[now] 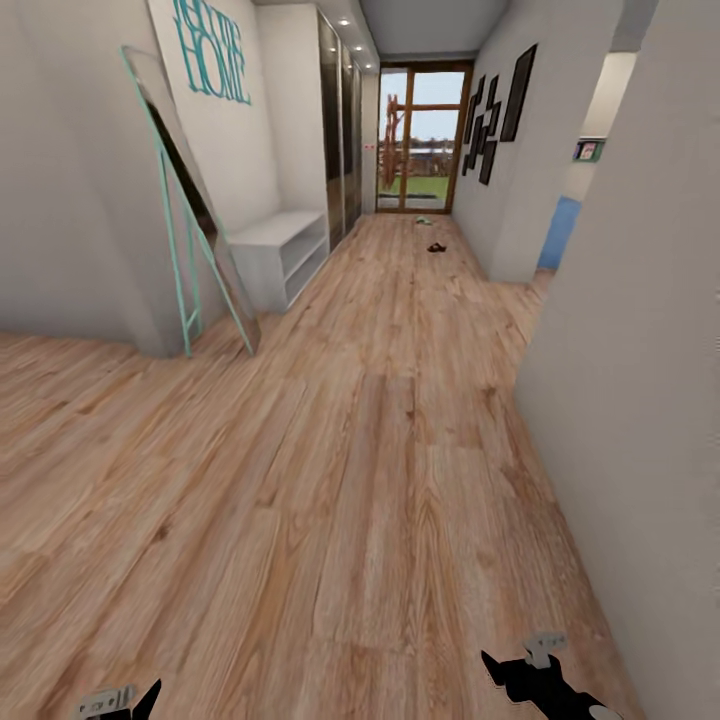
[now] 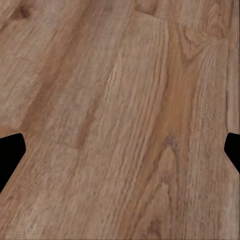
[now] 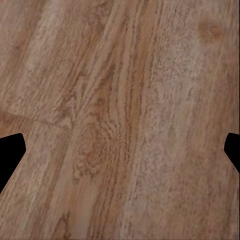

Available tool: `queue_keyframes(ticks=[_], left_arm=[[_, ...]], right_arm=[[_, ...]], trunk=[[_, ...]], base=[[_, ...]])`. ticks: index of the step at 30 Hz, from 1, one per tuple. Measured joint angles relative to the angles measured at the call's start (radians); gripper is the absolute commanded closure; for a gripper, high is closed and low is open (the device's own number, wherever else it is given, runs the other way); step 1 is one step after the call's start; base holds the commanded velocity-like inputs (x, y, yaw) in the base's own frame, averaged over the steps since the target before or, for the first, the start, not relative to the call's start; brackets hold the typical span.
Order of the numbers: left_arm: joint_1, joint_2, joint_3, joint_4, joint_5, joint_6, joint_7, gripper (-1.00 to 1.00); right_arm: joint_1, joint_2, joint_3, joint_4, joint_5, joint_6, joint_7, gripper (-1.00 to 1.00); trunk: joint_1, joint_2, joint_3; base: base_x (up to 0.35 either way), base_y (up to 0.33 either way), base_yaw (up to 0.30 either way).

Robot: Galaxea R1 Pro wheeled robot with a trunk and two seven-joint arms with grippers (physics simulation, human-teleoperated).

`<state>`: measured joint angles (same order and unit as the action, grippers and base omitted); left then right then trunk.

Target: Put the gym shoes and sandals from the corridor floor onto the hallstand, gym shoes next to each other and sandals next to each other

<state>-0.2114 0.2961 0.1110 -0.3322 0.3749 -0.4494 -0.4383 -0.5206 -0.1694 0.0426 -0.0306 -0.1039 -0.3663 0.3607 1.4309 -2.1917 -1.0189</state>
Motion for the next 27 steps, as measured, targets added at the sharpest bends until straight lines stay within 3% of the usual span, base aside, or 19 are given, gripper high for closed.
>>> queue_keyframes(ticks=[12,27], left_arm=[[0.000,0.000,0.000,0.000,0.001,0.000,0.000,-1.00],[0.000,0.000,0.000,0.000,0.001,0.000,0.000,-1.00]], right_arm=[[0.000,0.001,0.000,0.000,0.001,0.000,-0.001,-1.00],[0.000,0.001,0.000,-0.001,0.001,-0.001,0.000,-1.00]], trunk=[[0.000,0.000,0.000],[0.000,0.000,0.000]], base=[[0.340,0.000,-0.250],[0.340,0.020,-0.026]])
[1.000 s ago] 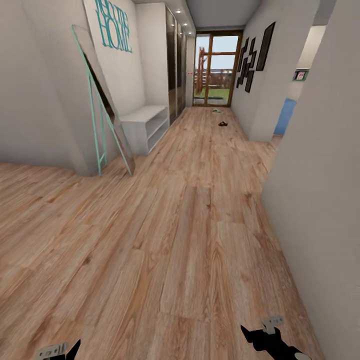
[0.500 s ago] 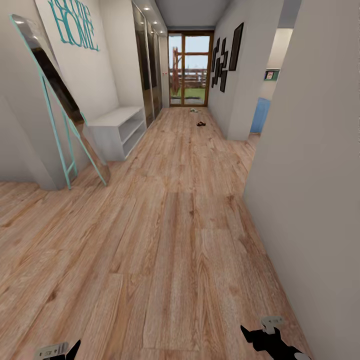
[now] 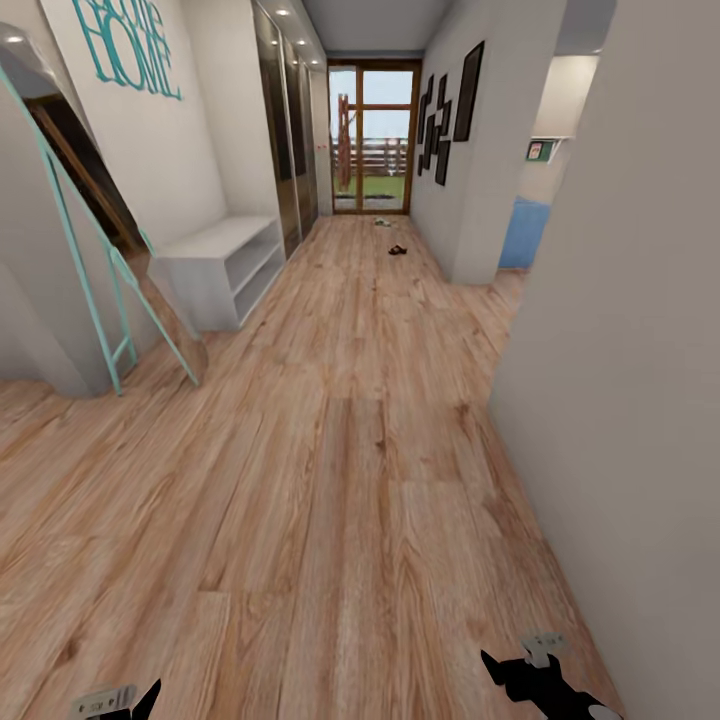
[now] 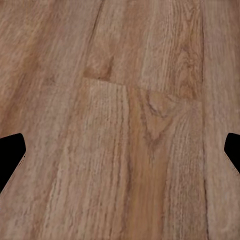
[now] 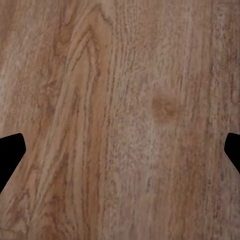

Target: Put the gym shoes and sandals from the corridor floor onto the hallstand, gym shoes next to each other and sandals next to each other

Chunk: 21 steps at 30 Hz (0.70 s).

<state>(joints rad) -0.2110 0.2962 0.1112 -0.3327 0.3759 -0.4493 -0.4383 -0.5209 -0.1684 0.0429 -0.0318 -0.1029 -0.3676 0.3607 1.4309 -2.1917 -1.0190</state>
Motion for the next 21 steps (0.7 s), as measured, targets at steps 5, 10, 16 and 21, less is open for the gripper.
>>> queue_keyframes(ticks=[5,10,16,21], left_arm=[[0.000,0.000,0.000,0.000,0.000,0.000,0.000,-1.00],[0.000,0.000,0.000,0.000,0.000,0.000,0.000,-1.00],[0.000,0.000,0.000,0.000,0.000,0.000,0.000,-1.00],[0.000,0.000,0.000,0.000,0.000,0.000,0.000,-1.00]], right_arm=[[0.000,0.000,0.000,0.000,0.000,0.000,0.000,-1.00],[0.000,0.000,0.000,0.000,0.001,0.000,0.000,-1.00],[0.000,0.000,0.001,0.001,0.001,0.000,0.000,-1.00],[0.000,0.000,0.001,0.001,0.001,0.000,0.000,-1.00]], trunk=[[0.000,0.000,0.000],[0.000,0.000,0.000],[0.000,0.000,0.006],[0.000,0.000,0.013]], base=[[0.337,0.111,-0.001],[0.335,0.130,0.000],[0.335,0.133,0.000],[0.335,0.133,0.000]])
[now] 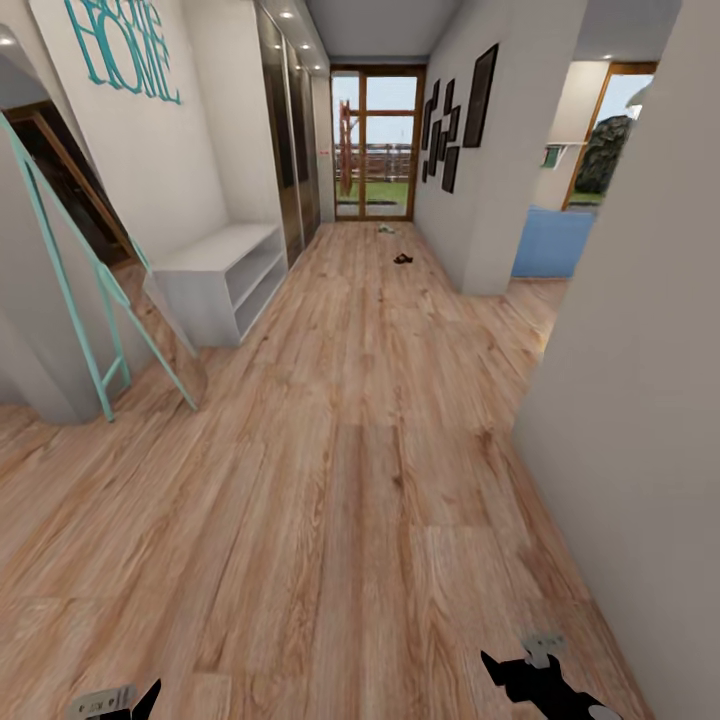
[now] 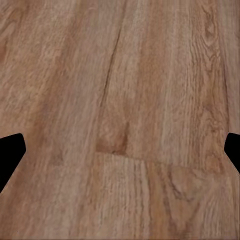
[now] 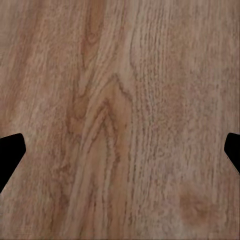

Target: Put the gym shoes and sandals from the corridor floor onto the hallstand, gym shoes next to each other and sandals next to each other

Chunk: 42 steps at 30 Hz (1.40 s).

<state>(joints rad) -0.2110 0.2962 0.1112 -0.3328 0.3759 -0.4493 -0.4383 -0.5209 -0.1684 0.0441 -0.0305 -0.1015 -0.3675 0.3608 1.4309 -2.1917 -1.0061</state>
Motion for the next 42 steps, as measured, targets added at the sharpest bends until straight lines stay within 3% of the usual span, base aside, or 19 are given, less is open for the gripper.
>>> queue_keyframes(ticks=[11,19,24,26,27,29,33,42], left_arm=[[0.000,0.000,0.000,0.000,0.000,0.000,0.000,-1.00],[0.000,-0.001,0.000,0.001,0.000,0.001,0.007,-1.00],[0.000,-0.004,0.000,0.002,-0.001,0.002,0.059,-1.00],[0.000,-0.014,0.000,0.001,-0.002,0.002,0.108,-1.00],[0.000,-0.034,-0.001,0.000,-0.006,0.002,0.197,-1.00],[0.000,-0.039,-0.002,0.000,-0.008,0.001,0.228,-1.00],[0.000,-0.044,-0.004,-0.002,-0.012,0.001,0.262,-1.00],[0.000,-0.047,-0.009,-0.001,-0.015,0.002,0.279,-1.00]], right_arm=[[0.000,-0.001,0.000,0.000,0.000,-0.001,-0.010,-1.00],[0.000,0.005,0.001,0.000,0.000,-0.001,-0.137,-1.00],[0.000,0.015,0.003,0.000,0.001,0.001,-0.250,-1.00],[0.000,0.024,0.003,0.000,0.002,0.001,-0.278,-1.00],[0.000,0.032,0.004,0.000,0.004,0.001,-0.295,-1.00],[0.000,0.033,0.004,0.000,0.004,0.001,-0.298,-1.00],[0.000,0.035,0.004,0.000,0.004,0.001,-0.301,-1.00],[0.000,0.034,0.003,0.000,0.003,0.001,-0.270,-1.00]], trunk=[[0.000,0.000,0.017],[0.000,0.000,0.029],[0.000,0.000,0.036],[0.000,0.000,0.037],[0.000,0.000,0.038],[0.000,0.000,0.038],[0.000,0.000,0.039],[0.000,0.000,0.039]], base=[[0.335,0.124,0.000],[0.335,0.104,0.000],[0.335,0.098,0.000],[0.335,0.096,0.000],[0.335,0.096,0.000],[0.335,0.096,0.000],[0.335,0.096,0.000],[0.336,0.048,0.000]])
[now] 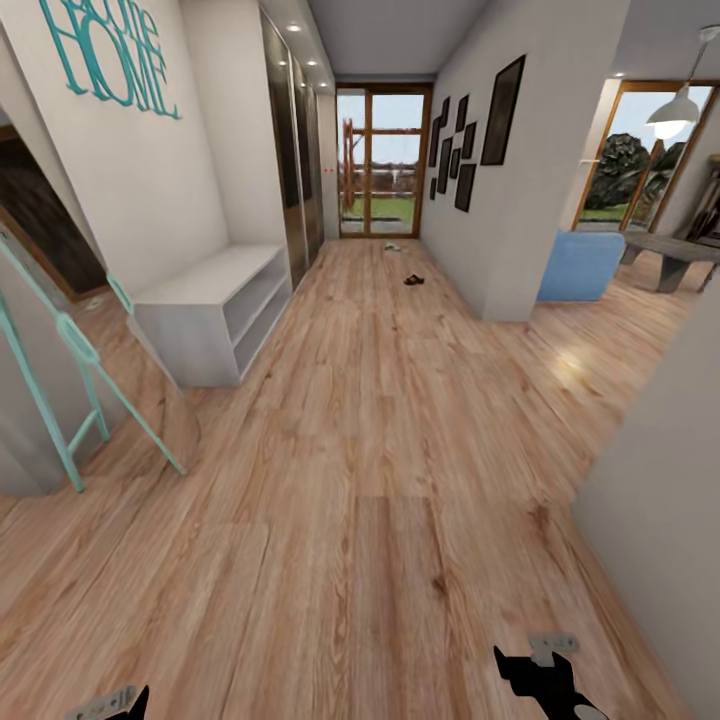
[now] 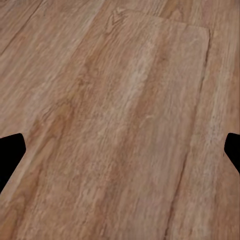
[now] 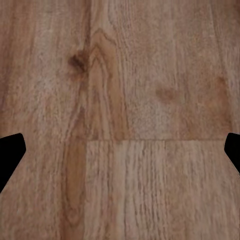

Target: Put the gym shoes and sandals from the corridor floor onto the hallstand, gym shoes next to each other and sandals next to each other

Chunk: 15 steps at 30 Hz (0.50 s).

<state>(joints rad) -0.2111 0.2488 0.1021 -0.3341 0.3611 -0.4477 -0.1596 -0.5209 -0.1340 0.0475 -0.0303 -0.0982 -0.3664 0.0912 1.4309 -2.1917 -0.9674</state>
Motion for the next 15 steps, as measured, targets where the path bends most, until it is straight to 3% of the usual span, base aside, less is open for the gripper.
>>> queue_keyframes(ticks=[15], left_arm=[[0.000,0.000,0.000,0.000,0.000,0.000,0.001,-1.00]], right_arm=[[0.000,-0.006,0.001,-0.001,0.000,-0.004,0.000,-1.00]], trunk=[[0.000,0.000,0.000]], base=[[0.338,0.003,0.000]])
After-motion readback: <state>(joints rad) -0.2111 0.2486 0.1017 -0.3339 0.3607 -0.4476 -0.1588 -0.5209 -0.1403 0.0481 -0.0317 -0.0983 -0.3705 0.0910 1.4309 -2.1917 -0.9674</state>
